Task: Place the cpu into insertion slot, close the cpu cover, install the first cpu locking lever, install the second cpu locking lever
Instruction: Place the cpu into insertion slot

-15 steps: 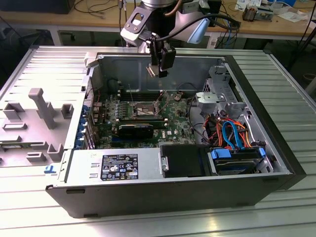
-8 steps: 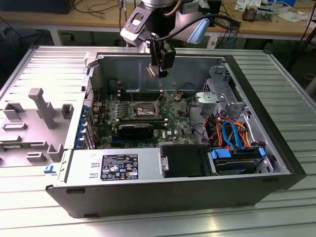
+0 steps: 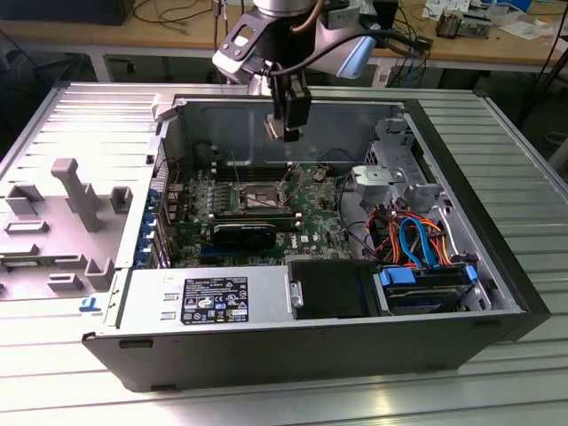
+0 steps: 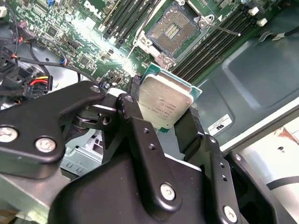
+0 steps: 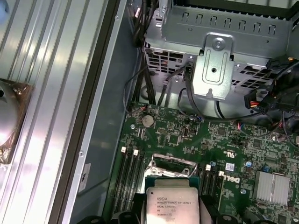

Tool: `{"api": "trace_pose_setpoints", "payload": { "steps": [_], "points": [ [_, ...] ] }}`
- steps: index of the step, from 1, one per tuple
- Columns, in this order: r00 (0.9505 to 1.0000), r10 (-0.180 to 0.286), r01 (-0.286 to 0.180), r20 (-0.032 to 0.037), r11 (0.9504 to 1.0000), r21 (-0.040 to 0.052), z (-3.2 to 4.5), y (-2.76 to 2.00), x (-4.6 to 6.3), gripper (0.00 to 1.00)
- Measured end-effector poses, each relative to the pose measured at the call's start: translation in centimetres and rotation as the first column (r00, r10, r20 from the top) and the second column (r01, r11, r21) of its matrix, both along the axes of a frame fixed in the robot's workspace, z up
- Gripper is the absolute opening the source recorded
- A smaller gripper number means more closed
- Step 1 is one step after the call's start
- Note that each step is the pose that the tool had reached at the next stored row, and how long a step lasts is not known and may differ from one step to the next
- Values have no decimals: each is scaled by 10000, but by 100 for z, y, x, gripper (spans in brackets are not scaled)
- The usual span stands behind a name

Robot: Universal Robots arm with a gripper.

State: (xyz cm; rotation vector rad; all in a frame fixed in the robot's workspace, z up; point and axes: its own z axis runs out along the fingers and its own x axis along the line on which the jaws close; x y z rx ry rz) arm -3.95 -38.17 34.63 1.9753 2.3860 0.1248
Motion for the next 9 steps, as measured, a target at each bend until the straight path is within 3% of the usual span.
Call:
{"api": "trace_pose_setpoints", "payload": {
  "steps": [9],
  "points": [
    [9999, -172, 172, 1, 9999, 1, -9, 0, -5, 54]
  ]
}}
